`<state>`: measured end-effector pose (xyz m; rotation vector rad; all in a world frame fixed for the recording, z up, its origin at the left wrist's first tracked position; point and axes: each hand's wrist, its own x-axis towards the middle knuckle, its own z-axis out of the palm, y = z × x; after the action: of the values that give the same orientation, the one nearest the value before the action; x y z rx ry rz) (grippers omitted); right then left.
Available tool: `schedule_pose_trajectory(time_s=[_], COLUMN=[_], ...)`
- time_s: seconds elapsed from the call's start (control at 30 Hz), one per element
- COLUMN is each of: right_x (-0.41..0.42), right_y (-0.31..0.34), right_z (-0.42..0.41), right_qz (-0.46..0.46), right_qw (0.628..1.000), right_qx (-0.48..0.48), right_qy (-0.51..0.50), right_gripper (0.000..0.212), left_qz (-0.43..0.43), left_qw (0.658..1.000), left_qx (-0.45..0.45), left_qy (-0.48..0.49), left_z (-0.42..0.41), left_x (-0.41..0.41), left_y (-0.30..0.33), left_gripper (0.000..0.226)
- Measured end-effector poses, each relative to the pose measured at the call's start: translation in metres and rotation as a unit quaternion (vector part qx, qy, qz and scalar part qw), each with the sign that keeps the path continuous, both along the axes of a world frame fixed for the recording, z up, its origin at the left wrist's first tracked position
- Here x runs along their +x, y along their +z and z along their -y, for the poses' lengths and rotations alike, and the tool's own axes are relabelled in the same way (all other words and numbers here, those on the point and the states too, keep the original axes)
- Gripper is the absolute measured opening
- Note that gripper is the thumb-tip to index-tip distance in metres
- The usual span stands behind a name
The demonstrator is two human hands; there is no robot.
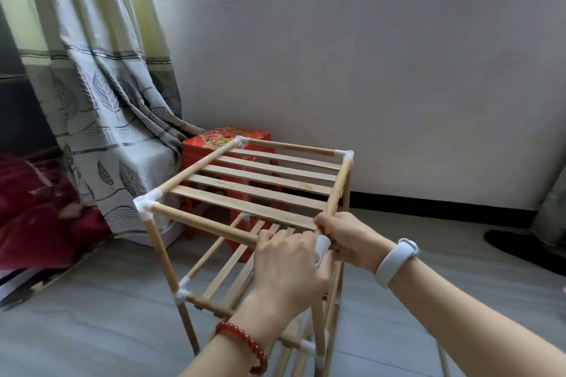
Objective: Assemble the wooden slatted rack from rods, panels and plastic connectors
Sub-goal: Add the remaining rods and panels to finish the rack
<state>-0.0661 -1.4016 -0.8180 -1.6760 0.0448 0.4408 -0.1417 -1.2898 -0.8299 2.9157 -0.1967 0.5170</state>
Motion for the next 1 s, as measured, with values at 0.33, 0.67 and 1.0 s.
schedule_pose_trajectory(time_s=[0.33, 0.67, 1.0], right_x=[-0.015, -0.024, -0.023], right_y=[0.0, -0.006, -0.001], right_z=[-0.018, -0.055, -0.041], right_qz=[-0.028, -0.024, -0.017], right_qw=[0.997, 0.998, 0.999], right_qx=[0.052, 0.061, 0.013], right_qy=[0.045, 0.019, 0.038], right_gripper=[0.021, 0.01, 0.013], left_qz=[-0.055, -0.118, -0.072], left_qw=[0.997, 0.991, 0.993], left_qx=[0.047, -0.058, -0.091], left_qy=[0.004, -0.015, -0.033], left_z=[-0.039, -0.084, -0.073], left_x=[-0.007, -0.002, 0.004], left_y=[0.004, 0.014, 0.006], left_gripper=[0.039, 0.034, 0.025])
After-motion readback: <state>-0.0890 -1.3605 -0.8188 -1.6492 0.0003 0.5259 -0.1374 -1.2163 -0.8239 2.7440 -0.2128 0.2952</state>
